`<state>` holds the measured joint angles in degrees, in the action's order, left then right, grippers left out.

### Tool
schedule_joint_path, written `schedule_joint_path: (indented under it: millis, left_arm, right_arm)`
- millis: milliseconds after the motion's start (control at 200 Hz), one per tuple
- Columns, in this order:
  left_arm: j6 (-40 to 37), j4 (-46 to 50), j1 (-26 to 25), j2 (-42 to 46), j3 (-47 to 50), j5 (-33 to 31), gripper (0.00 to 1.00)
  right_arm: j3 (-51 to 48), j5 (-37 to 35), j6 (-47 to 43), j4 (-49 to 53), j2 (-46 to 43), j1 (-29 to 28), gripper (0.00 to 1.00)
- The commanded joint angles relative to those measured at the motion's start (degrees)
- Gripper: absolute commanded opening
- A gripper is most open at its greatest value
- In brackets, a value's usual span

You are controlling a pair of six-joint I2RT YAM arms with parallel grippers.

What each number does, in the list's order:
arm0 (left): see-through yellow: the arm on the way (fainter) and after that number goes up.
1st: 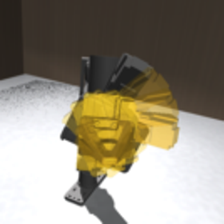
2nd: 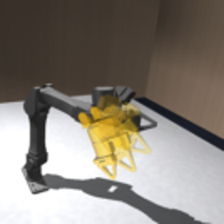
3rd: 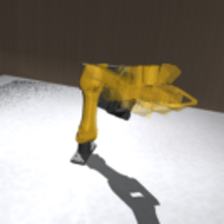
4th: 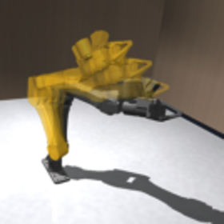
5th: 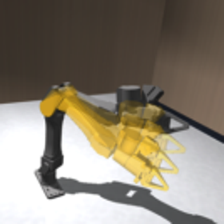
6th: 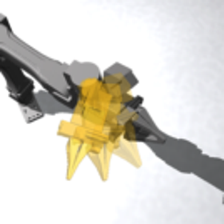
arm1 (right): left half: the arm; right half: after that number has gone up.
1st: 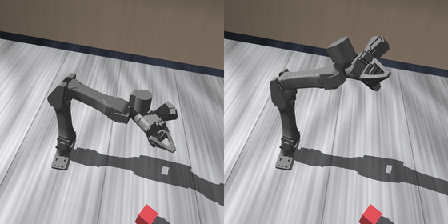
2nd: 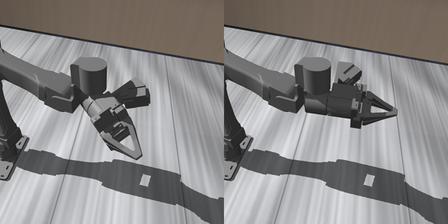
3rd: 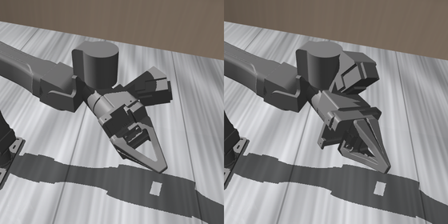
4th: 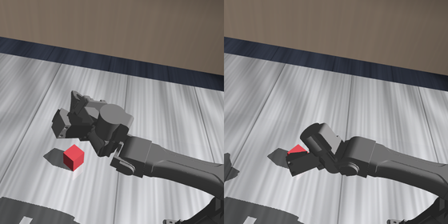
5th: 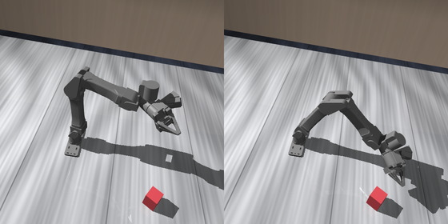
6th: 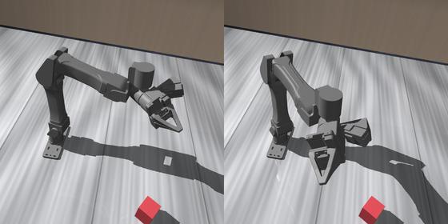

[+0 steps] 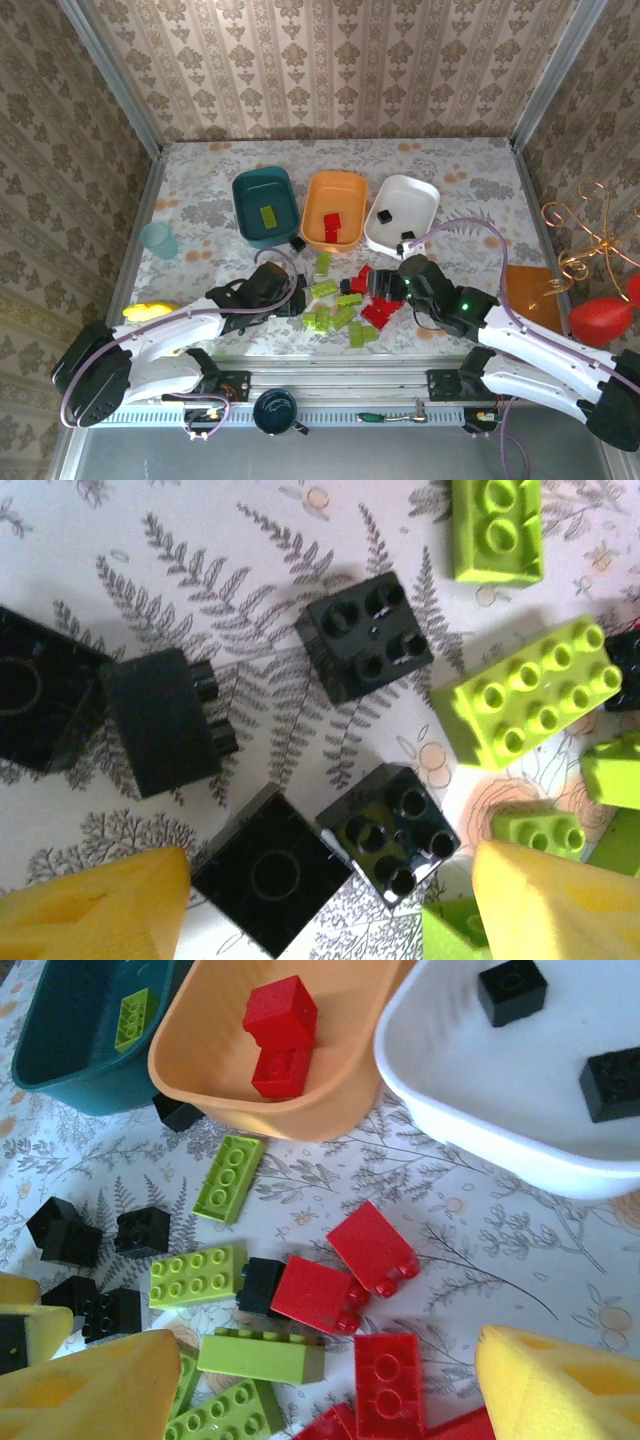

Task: Sort the legos into containers by color
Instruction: Pick up the lego from the middle-left of the table.

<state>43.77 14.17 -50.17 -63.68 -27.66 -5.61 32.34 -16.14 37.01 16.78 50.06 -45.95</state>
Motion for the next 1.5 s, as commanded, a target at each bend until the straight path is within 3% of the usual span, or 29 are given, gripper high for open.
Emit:
schedule_joint_path:
  millis: [0, 90, 245, 500, 885, 1115, 1350, 1495]
  left_arm:
    - [-0.77, -1.03, 0.26, -1.18, -1.7, -0.73, 0.74]
    - [0.5, 0.87, 1.46, -1.8, -1.69, -2.31, 0.73]
    - [1.14, -2.61, 5.46, -1.64, 0.35, 0.54, 0.7]
    - [0.04, -2.19, 5.14, -6.41, -1.37, 0.61, 0.66]
    - [0.88, 2.62, 5.1, -6.63, 1.29, -2.41, 0.51]
    - [-0.09, 3.51, 4.99, -5.09, 1.61, -1.9, 0.63]
    - [0.13, 2.61, 3.92, -8.9, 0.94, -2.35, 0.46]
    - [0.43, 4.22, 2.96, -5.86, 0.58, -2.82, 0.37]
  right_arm:
    - [-1.73, -2.52, 2.09, 2.55, -1.32, 0.14, 0.79]
    - [-1.93, -2.2, 2.22, 2.84, -1.45, 0.15, 0.79]
    - [-1.71, -2.4, 2.01, 3.04, -2.04, 0.15, 0.79]
    - [-0.83, -2.95, 1.48, 3.74, -1.99, 0.09, 0.79]
    - [-0.6, -2.89, 1.48, 3.74, -1.99, 0.16, 0.79]
    - [-1.04, -2.83, 1.78, 3.53, -2.36, 0.15, 0.8]
    - [-1.14, -2.96, 1.83, 3.96, -2.39, 0.14, 0.8]
    - [-1.31, -3.61, 2.0, 4.73, -3.46, 0.23, 0.8]
